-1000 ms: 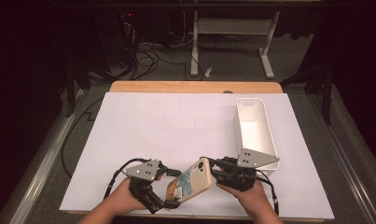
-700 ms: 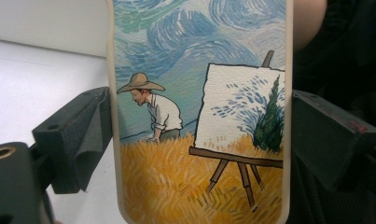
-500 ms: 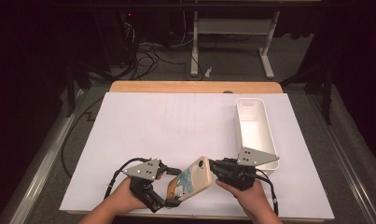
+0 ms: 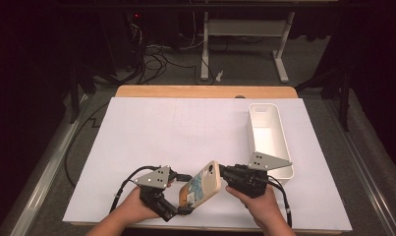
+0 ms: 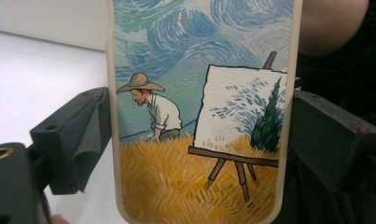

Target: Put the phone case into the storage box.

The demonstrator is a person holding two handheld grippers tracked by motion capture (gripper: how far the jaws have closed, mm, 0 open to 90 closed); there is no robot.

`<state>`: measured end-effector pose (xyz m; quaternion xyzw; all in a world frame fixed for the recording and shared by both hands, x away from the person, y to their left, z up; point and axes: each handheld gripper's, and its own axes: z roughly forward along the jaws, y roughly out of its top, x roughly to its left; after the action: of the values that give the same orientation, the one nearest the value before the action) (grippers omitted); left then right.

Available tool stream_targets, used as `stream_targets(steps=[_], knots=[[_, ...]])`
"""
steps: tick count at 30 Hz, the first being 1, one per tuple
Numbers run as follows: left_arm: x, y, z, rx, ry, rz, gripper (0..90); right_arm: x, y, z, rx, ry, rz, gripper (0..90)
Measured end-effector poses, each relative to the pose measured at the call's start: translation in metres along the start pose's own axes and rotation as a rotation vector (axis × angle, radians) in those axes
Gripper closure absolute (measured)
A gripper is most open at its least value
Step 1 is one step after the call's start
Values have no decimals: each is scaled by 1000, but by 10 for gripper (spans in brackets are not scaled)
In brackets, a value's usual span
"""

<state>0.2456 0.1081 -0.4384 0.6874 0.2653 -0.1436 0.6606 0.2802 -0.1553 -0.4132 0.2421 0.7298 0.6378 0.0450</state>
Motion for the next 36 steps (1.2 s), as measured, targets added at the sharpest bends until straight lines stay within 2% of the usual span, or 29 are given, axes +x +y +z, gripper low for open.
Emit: stream_targets(steps=[11, 14, 18, 24, 30, 36], knots=[[0, -1, 2, -1, 8, -4, 106, 2, 1, 1, 3, -5, -6, 897], [0, 0, 1, -14, 11, -11, 113, 3, 2, 1, 2, -4, -10, 897], [0, 0, 1, -16, 7, -8, 115, 4, 2, 1, 5, -17, -20, 897], [1, 1, -1, -33, 28, 1, 110, 4, 3, -2, 3, -36, -30, 897], [7, 4, -5, -69, 81, 11, 79, 4, 4, -5, 4, -69, -47, 897], [19, 9, -15, -125, 162, 1, 40, 6, 5, -7, 10, -112, -76, 897]])
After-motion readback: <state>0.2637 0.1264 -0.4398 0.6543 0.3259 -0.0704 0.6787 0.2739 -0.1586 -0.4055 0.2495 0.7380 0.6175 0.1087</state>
